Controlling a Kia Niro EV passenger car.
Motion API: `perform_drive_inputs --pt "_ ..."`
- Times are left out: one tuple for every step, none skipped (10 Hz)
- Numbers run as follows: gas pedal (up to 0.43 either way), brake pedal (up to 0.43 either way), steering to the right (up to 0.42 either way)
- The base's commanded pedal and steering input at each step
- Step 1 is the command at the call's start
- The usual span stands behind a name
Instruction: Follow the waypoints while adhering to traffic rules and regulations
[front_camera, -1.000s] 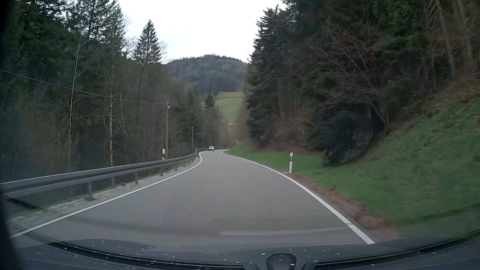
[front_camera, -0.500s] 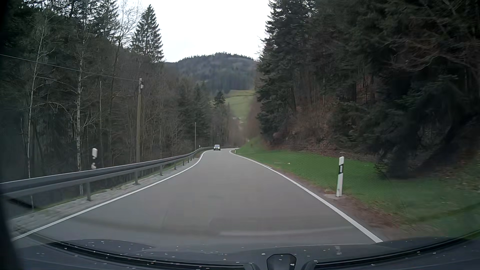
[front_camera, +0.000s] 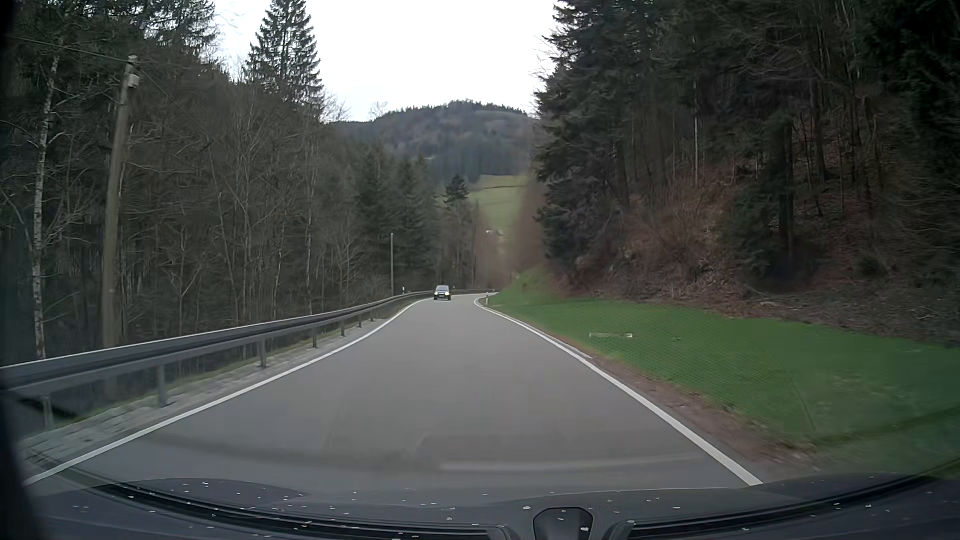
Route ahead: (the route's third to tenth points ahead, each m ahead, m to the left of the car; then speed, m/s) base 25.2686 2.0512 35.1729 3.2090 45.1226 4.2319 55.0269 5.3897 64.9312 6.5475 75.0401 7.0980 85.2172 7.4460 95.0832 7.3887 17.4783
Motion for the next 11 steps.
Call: perform_drive_inputs --pt "0.0 0.0 -0.017" --pt "0.0 0.0 -0.015" --pt "0.0 0.0 -0.016" --pt "0.0 0.0 -0.02" --pt "0.0 0.0 -0.025" --pt "0.0 0.0 -0.026" --pt "0.0 0.0 -0.026" --pt "0.0 0.0 -0.025" --pt "0.0 0.0 -0.024" --pt "0.0 0.0 -0.021" --pt "0.0 0.0 -0.021"
